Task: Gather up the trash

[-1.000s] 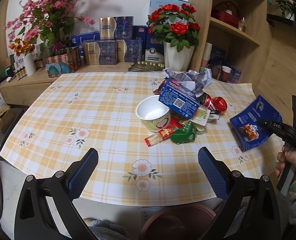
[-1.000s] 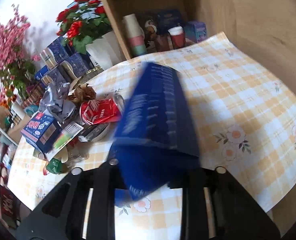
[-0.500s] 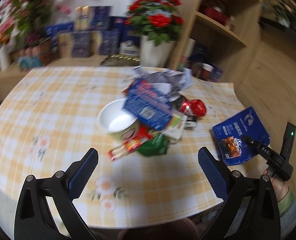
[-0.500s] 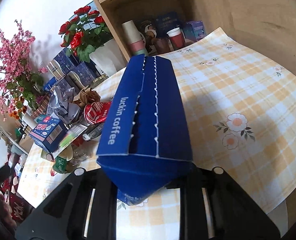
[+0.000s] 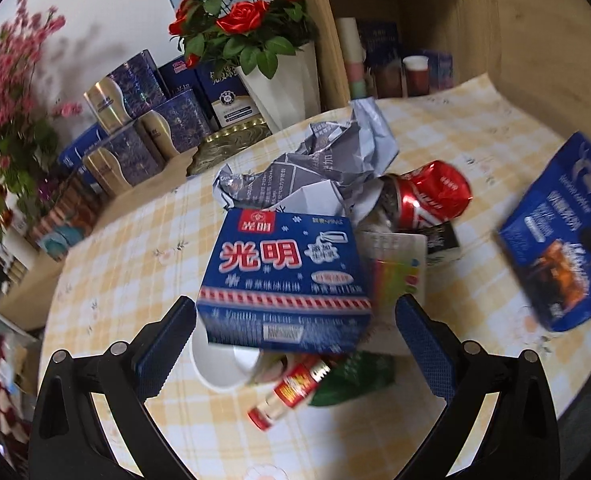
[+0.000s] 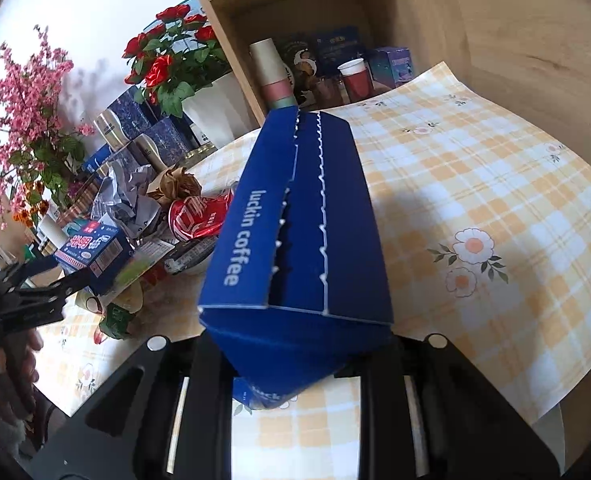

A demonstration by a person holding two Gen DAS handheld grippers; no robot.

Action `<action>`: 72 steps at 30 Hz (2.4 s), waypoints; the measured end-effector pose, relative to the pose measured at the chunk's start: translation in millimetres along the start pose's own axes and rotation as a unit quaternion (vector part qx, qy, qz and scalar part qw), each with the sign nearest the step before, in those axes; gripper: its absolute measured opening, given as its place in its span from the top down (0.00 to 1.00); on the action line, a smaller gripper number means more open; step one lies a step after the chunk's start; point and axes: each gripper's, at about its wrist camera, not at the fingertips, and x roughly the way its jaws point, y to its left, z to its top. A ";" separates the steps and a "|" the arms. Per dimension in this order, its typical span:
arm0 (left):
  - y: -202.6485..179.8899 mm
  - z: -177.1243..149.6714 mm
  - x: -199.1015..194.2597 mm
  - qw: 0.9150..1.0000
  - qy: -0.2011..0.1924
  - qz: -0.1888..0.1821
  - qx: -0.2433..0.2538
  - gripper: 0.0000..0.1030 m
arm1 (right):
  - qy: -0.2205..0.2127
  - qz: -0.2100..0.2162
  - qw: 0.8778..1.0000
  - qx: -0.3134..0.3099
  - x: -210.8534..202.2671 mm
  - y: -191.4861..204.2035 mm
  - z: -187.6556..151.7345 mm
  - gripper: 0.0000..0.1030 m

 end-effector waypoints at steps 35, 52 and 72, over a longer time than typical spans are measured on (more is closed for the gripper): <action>41.6 -4.0 -65.3 0.996 -0.012 -0.009 -0.086 0.23 | -0.017 0.058 0.998 0.007 -39.3 21.1 1.5 0.80; 45.1 -78.4 -169.0 0.986 -0.044 -0.035 -0.157 0.23 | -0.003 0.106 0.994 -0.014 -93.2 44.8 -29.0 0.80; 31.9 -190.1 -234.4 0.974 -0.046 -0.051 -0.217 0.23 | 0.158 0.192 0.946 -0.209 -83.7 126.9 -153.8 0.80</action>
